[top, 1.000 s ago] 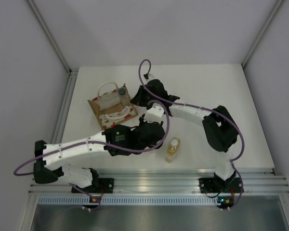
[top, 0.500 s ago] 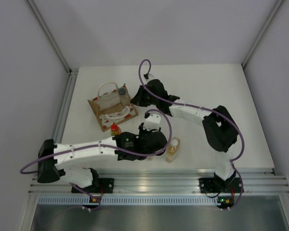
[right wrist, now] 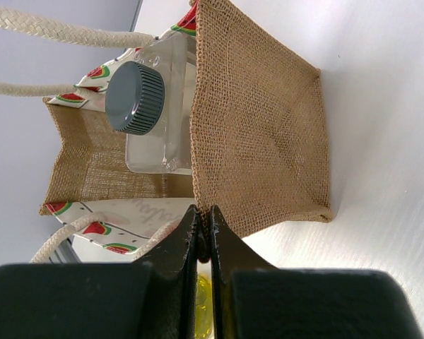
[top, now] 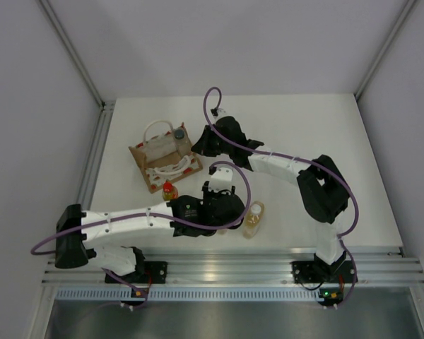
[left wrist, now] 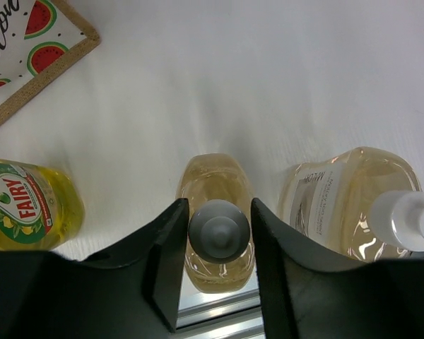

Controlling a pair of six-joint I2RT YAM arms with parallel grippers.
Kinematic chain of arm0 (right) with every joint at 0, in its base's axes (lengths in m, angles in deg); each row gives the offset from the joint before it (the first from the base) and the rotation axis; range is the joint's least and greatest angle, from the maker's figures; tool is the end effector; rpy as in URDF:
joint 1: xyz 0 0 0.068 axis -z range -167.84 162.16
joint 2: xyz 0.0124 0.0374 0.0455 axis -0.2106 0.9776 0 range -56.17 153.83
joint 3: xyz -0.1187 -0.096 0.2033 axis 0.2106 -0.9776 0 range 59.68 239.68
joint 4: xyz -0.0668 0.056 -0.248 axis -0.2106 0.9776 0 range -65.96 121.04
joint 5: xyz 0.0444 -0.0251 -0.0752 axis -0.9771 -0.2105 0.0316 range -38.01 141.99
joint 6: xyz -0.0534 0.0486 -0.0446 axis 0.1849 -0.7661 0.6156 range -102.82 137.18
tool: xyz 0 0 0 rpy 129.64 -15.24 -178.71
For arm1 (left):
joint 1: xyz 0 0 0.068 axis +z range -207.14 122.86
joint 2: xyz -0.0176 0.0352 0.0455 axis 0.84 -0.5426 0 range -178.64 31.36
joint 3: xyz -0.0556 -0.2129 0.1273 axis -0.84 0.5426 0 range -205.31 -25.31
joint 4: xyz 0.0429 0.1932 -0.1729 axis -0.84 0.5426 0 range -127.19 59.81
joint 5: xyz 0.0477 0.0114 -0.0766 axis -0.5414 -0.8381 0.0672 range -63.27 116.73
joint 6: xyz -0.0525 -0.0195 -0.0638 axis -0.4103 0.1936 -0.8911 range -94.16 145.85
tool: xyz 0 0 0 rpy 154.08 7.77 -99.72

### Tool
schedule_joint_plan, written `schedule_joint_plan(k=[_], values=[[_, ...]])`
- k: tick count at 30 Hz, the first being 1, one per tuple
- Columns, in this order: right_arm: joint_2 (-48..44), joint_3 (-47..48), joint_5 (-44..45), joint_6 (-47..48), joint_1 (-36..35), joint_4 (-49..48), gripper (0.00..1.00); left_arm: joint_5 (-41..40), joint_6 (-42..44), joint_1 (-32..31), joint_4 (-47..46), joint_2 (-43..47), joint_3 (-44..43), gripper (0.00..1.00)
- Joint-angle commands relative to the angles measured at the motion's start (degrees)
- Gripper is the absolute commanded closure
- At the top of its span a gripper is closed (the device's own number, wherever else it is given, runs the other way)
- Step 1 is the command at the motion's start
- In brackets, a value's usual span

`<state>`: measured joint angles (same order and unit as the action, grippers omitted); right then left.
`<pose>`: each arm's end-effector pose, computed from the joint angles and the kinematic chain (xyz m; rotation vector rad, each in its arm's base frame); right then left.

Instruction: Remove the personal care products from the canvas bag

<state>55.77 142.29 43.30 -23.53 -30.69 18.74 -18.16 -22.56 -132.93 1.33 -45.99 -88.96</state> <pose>0.3520 0.3419 0.2119 -0.1463 2.1513 1.0533 0.1241 -0.2758 0.2519 0.2139 2.1640 -0.2351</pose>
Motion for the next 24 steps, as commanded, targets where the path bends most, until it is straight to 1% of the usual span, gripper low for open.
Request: schedule_joint_plan(k=[1, 2, 3, 4, 5, 7, 14, 17, 18, 20, 21, 23, 24], values=[[0.2, 2.0, -1.4, -0.7, -0.8, -0.3, 1.0, -2.2, -1.3, -0.1, -5.0, 1.1, -0.6, 0.54], [0.2, 2.0, -1.4, -0.7, -0.8, -0.2, 1.0, -2.2, -1.2, -0.1, -4.9, 1.1, -0.6, 0.49], [0.2, 2.0, -1.5, -0.8, -0.8, -0.2, 1.0, -2.1, -0.9, -0.1, -4.9, 1.6, -0.9, 0.39], [0.1, 2.0, -1.4, -0.7, -0.8, -0.2, 1.0, -2.1, -0.5, -0.1, -4.9, 1.8, -0.9, 0.34], [0.0, 2.0, -1.3, -0.7, -0.8, -0.2, 1.0, -2.1, -0.3, -0.1, -4.9, 2.2, -1.0, 0.29], [0.0, 1.9, -1.3, -0.6, -0.8, -0.3, 1.0, -2.3, 1.1, -0.1, -4.8, 3.4, -1.7, 0.24], [0.3, 2.1, -1.4, -0.9, -0.8, -0.2, 1.0, -6.7, 7.0, 0.9, -4.6, 9.3, -4.5, 0.19], [0.1, 1.9, -1.4, -0.8, -0.8, -0.2, 1.0, -5.7, 7.3, 5.6, -4.2, 12.7, -4.9, 0.19], [0.1, 1.9, -1.4, -0.8, -0.7, -0.2, 1.0, -5.3, 7.4, 8.9, -4.3, 13.4, -5.0, 0.19], [0.0, 1.8, -1.4, -0.7, -0.8, -0.2, 1.0, -4.0, 7.7, 12.4, -4.3, 15.0, -5.0, 0.19], [0.0, 1.6, -1.5, -0.7, -0.7, -0.2, 1.0, -3.6, 7.8, 16.1, -4.2, 15.2, -5.0, 0.19], [0.0, 1.5, -1.4, -0.7, -0.7, -0.3, 1.0, -1.4, 8.4, 19.8, -4.3, 15.0, -5.1, 0.19], [0.0, 1.4, -1.5, -0.7, -0.7, -0.3, 1.0, -0.6, 8.7, 23.6, -4.4, 14.8, -5.3, 0.19]])
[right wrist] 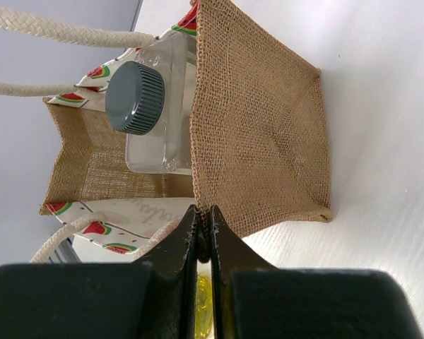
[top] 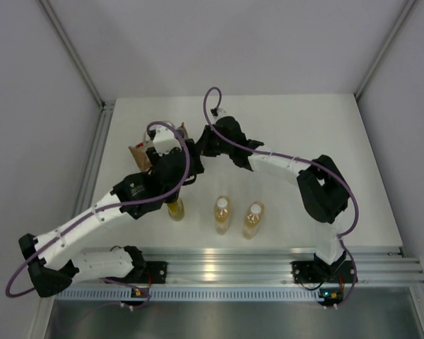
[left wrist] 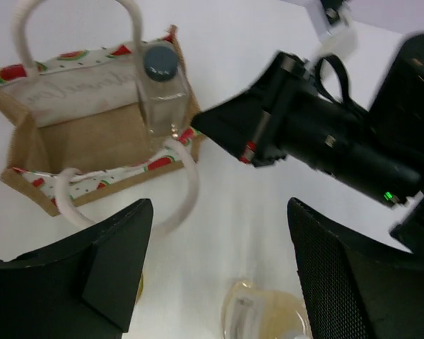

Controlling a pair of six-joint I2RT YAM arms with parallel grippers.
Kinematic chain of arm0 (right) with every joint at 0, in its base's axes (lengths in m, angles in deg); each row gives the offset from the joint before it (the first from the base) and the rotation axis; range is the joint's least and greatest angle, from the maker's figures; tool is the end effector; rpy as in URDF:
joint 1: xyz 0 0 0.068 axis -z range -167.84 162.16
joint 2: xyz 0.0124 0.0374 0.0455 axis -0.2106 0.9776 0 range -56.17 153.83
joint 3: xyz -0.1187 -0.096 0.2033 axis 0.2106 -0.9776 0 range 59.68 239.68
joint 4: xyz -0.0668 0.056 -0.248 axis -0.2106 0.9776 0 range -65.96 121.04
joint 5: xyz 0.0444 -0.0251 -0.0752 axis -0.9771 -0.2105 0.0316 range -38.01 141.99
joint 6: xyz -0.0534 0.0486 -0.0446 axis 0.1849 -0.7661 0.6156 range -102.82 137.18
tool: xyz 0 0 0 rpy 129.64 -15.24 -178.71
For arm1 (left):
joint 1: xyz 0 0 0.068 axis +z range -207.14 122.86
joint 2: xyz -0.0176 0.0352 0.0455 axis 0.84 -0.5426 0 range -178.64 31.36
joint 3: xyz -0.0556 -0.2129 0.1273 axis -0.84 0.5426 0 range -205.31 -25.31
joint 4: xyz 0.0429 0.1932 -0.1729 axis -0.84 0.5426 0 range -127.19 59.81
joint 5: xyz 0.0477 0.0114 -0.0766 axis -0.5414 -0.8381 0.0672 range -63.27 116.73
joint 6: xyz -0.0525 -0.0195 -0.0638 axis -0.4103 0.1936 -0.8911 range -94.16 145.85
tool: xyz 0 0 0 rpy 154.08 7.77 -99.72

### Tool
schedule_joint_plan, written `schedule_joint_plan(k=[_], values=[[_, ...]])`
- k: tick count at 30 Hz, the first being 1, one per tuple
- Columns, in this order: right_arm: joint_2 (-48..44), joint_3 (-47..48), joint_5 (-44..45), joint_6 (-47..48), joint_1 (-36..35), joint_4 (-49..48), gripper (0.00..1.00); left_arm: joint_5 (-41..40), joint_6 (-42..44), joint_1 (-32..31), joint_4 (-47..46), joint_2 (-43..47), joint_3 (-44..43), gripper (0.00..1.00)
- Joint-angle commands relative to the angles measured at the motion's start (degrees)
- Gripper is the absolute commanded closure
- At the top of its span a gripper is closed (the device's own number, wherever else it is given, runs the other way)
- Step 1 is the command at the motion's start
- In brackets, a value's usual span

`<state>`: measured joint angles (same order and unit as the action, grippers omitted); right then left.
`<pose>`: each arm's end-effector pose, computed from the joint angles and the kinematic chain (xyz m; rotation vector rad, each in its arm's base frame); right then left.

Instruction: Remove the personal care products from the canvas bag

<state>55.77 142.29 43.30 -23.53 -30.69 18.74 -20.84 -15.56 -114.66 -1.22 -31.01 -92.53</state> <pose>0.3520 0.3419 0.2119 -0.1463 2.1513 1.0533 0.1825 -0.1843 0.3467 -0.1995 1.9258 -0.2679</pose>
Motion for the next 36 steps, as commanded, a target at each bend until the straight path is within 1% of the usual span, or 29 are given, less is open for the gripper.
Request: schedule_joint_plan(k=[1, 2, 3, 5, 6, 8, 9, 10, 12, 13, 16, 20, 23, 24, 28, 36], values=[[0.2, 1.5, -1.5, -0.7, -0.7, -0.4, 1.0, 3.3, 1.9, 7.5, -1.9, -0.6, -1.9, 0.19], [0.3, 1.5, -1.6, -0.7, -0.7, -0.4, 1.0, 4.2, 2.1, 9.3, -1.9, -1.3, -2.4, 0.19], [0.4, 1.6, -1.6, -0.7, -0.7, -0.4, 1.0, 5.7, 2.5, 12.7, -1.9, -3.1, -2.9, 0.2], [0.6, 1.5, -1.7, -0.7, -0.7, -0.7, 1.0, 7.5, 3.5, 15.6, -2.0, -5.7, -5.0, 0.2], [0.6, 1.4, -1.8, -0.8, -0.7, -0.8, 1.0, 9.8, 4.1, 18.6, -2.0, -8.7, -5.9, 0.2], [0.7, 1.3, -1.9, -0.8, -0.7, -0.9, 1.0, 12.4, 4.4, 21.4, -1.9, -11.7, -8.4, 0.22], [0.6, 1.2, -2.0, -0.8, -0.7, -0.9, 1.0, 13.5, 4.4, 23.9, -1.9, -13.2, -9.1, 0.23], [0.6, 1.2, -2.1, -0.8, -0.7, -1.0, 1.0, 15.6, 4.4, 25.1, -2.0, -16.1, -9.9, 0.24], [0.6, 1.2, -2.3, -0.4, -0.7, -1.1, 1.0, 17.2, 4.4, 27.1, -2.0, -18.9, -12.2, 0.25], [0.6, 1.1, -2.3, -0.3, -0.6, -1.1, 1.0, 18.2, 4.7, 27.6, -2.0, -21.6, -13.0, 0.26], [0.7, 0.9, -2.6, -0.2, -0.4, -1.1, 1.0, 17.4, 4.9, 28.3, -1.9, -24.8, -15.6, 0.27], [1.1, 1.1, -2.6, 0.1, -0.5, -1.1, 1.0, 18.6, 4.5, 29.8, -2.0, -28.8, -17.2, 0.27], [1.6, 1.3, -2.8, 0.1, -0.4, -1.2, 1.0, 19.1, 5.1, 30.7, -1.9, -30.9, -18.6, 0.3], [1.6, 1.2, -2.8, 0.1, -0.4, -1.2, 1.0, 19.0, 5.1, 30.8, -1.9, -31.8, -18.9, 0.33], [1.7, 1.4, -2.8, 0.3, -0.3, -1.2, 1.0, 18.1, 4.2, 31.5, -2.0, -32.0, -18.0, 0.35], [1.8, 1.2, -2.7, 0.4, -0.3, -1.3, 1.0, 19.8, 5.0, 32.9, -2.0, -35.4, -20.2, 0.37]])
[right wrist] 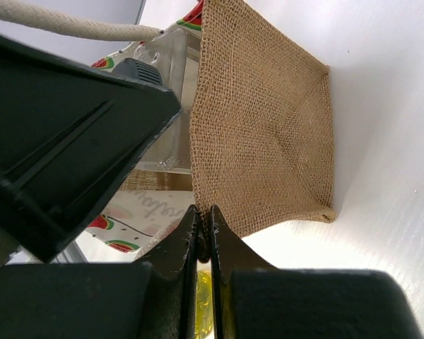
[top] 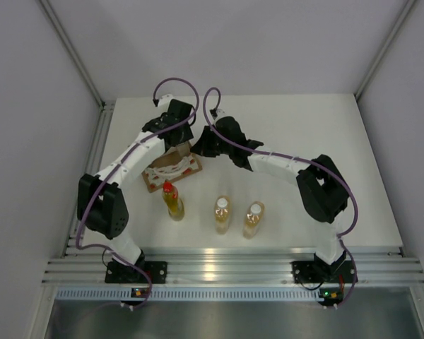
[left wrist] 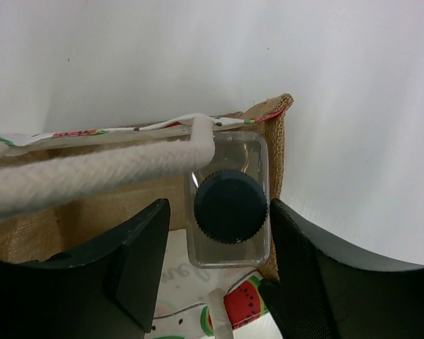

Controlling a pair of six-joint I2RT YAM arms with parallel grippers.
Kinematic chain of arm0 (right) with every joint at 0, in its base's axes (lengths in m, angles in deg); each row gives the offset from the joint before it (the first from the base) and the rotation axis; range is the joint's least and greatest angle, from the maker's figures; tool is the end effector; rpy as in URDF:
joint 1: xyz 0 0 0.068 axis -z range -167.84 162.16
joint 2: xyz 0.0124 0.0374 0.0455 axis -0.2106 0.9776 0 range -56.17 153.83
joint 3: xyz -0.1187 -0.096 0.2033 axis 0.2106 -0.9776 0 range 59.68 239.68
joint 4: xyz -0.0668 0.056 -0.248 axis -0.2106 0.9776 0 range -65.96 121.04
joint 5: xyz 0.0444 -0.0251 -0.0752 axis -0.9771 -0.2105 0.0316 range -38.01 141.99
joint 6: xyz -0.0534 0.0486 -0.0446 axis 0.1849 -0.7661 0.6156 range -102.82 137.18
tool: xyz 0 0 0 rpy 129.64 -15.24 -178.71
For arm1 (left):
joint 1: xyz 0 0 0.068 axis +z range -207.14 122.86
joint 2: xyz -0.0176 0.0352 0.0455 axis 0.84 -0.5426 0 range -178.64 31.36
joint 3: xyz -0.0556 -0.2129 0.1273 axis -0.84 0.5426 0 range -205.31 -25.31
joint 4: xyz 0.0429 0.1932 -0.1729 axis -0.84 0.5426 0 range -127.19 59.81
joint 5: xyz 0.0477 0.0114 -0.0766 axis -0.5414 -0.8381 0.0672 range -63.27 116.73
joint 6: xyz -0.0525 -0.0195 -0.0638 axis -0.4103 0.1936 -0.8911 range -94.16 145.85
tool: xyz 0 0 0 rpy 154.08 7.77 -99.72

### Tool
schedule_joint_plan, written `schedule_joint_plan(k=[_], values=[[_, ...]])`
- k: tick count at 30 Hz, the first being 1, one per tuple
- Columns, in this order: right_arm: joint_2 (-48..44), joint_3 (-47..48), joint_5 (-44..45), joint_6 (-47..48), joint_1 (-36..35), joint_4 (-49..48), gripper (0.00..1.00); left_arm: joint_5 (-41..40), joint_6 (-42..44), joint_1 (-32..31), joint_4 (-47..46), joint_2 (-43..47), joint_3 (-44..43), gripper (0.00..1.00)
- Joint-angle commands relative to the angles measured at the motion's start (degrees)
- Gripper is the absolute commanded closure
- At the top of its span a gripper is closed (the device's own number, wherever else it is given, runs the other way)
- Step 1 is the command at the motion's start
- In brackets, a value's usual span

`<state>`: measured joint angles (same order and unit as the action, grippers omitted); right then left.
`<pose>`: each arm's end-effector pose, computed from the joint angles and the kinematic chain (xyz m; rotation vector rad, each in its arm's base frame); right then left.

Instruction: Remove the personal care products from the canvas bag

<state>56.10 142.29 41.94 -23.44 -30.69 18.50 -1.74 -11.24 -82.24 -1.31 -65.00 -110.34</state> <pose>0.3512 0.3436 0.2098 -0.1649 2.1573 1.0734 0.3731 -0.1356 0.2647 -0.4596 2.2251 0.0335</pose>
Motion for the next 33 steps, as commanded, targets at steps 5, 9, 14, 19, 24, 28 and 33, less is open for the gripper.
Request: schedule_joint_plan(k=[5, 9, 14, 19, 24, 28, 33], values=[[1.4, 1.1, -1.5, 0.3, -0.3, -1.1, 1.0, 1.4, 0.9, 0.6, -2.0, -4.1, -3.7, 0.37], [1.1, 0.8, -1.3, 0.5, -0.2, -1.1, 1.0, 0.6, 0.6, 0.5, -1.9, -4.2, -3.2, 0.53], [0.8, 0.4, -1.2, 0.6, 0.0, -1.1, 1.0, -0.7, 0.1, 0.5, -1.9, -3.4, -2.3, 0.56], [0.6, 0.4, -1.4, 0.5, -0.1, -1.2, 1.0, -0.2, 0.3, 0.5, -1.9, -5.5, -2.4, 0.56], [0.4, 0.2, -1.3, 0.6, 0.0, -1.2, 1.0, 0.1, -0.5, 0.5, -1.9, -7.2, -1.3, 0.51], [0.1, 0.0, -1.3, 0.5, 0.0, -1.3, 1.0, 0.4, -0.6, 0.5, -1.9, -7.5, -1.1, 0.5], [0.0, -0.2, -1.3, 0.5, 0.1, -1.4, 1.0, 0.3, 0.3, 0.5, -2.0, -6.7, -1.3, 0.62]])
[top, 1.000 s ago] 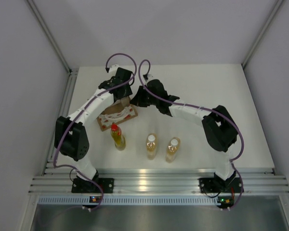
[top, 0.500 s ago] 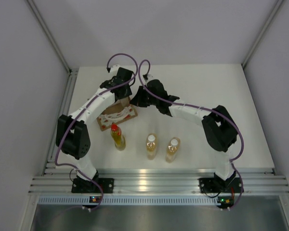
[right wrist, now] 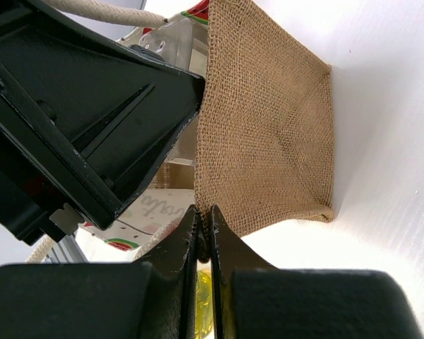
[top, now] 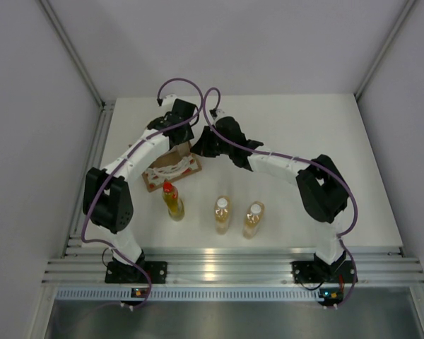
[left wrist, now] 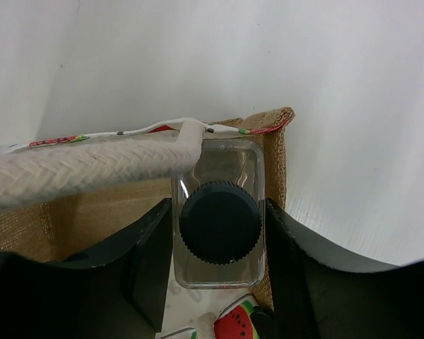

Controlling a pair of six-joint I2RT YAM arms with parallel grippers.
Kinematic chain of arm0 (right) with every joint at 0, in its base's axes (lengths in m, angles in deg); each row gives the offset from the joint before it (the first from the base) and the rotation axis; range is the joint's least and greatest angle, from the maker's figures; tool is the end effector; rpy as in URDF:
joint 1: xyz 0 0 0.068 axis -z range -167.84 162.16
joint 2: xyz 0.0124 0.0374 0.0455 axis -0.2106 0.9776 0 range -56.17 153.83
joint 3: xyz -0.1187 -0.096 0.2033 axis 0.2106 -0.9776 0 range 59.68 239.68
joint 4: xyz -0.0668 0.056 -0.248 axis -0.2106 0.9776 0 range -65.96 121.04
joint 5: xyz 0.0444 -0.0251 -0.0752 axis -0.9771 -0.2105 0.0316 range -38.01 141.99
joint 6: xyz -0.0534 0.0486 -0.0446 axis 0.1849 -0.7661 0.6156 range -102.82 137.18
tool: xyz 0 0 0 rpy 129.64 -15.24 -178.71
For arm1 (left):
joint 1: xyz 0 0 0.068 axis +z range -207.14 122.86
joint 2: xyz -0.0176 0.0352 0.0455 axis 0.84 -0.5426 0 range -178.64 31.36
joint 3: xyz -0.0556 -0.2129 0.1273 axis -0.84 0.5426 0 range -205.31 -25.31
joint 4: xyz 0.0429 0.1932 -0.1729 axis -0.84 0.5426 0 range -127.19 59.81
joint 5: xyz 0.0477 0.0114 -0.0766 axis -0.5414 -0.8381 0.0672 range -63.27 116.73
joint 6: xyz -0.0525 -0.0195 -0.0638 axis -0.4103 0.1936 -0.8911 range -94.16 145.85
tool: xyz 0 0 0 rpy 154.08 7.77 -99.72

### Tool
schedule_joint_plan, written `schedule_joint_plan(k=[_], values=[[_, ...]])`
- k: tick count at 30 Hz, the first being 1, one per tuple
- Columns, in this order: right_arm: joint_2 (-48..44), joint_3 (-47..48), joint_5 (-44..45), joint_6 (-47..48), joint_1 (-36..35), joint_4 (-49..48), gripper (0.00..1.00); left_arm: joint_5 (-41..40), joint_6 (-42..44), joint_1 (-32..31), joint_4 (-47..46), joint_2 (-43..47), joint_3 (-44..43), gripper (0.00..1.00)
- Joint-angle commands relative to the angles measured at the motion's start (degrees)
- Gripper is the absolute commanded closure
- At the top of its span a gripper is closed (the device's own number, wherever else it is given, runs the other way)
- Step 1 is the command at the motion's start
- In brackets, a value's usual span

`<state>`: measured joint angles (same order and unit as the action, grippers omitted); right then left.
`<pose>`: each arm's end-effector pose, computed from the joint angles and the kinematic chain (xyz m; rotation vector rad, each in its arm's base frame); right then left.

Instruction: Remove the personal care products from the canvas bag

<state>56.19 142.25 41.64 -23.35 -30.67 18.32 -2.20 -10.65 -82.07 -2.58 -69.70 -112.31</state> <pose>0.3512 0.3438 0.2093 -0.1701 2.1569 1.0775 0.3894 -0.1413 0.2474 -0.4501 2.2440 0.0662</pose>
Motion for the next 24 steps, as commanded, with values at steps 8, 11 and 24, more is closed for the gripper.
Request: schedule_joint_plan(k=[8, 11, 24], values=[[-0.1, -0.2, -1.3, -0.1, 0.1, -1.7, 1.0, 0.9, 1.9, 0.3, -0.6, -0.3, 0.7, 1.0], [0.0, -0.2, -1.3, -0.1, 0.1, -1.7, 1.0, 1.0, 3.8, 0.3, -0.5, 0.6, -1.2, 1.0], [-0.1, 0.1, -1.2, -0.8, 0.2, -1.7, 1.0, 1.2, 7.2, 0.3, -0.3, 8.3, -3.3, 1.0]])
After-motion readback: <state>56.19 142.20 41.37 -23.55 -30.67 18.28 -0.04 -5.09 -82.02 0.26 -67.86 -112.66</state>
